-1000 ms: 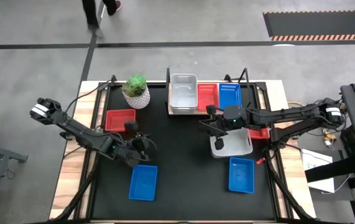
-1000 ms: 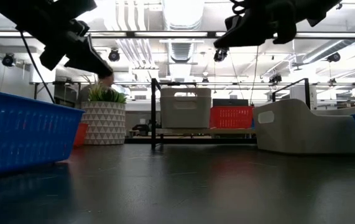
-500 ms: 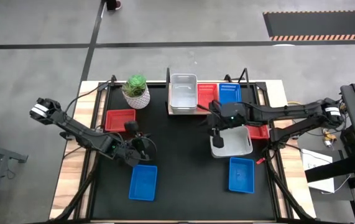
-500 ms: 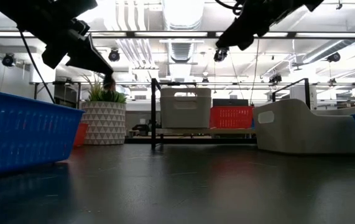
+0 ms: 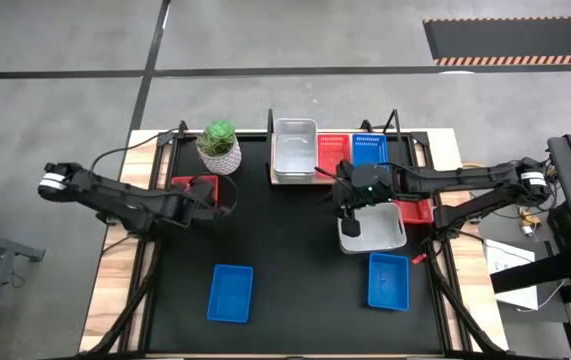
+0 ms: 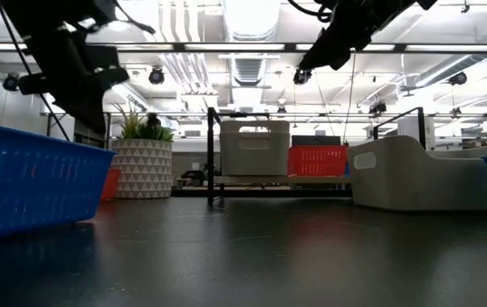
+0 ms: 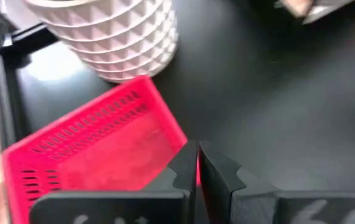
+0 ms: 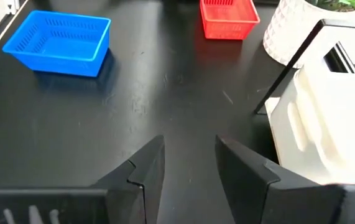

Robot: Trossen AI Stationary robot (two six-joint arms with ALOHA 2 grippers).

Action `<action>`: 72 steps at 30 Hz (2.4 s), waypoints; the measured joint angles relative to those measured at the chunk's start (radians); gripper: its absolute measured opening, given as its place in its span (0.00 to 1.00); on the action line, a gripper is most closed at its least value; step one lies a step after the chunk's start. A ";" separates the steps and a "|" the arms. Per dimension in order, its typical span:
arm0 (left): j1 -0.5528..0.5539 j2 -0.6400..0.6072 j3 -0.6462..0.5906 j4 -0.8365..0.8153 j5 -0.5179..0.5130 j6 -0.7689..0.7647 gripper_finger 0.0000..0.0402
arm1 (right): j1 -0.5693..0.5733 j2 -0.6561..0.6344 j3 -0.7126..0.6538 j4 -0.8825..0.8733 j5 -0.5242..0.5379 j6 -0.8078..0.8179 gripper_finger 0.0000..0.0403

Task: Stack baskets on shelf by color
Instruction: Stack the left red bin on the red bin on the shelf

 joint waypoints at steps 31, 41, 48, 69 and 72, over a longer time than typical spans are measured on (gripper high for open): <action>0.242 0.166 -0.107 0.293 0.148 0.163 0.34 | 0.000 0.000 -0.027 0.010 0.000 -0.035 0.33; 0.239 0.251 -0.100 0.296 0.196 0.159 0.03 | 0.000 0.000 -0.029 0.015 0.000 -0.026 0.33; 0.134 0.242 -0.064 0.320 0.330 0.219 0.01 | 0.000 0.000 -0.032 0.012 -0.001 -0.027 0.33; -0.043 0.344 -0.045 0.891 0.493 0.851 0.08 | 0.002 0.054 -0.103 0.116 -0.018 0.079 0.33; -0.043 0.336 -0.045 0.895 0.496 0.870 0.17 | 0.005 0.086 -0.092 0.143 -0.030 0.084 0.36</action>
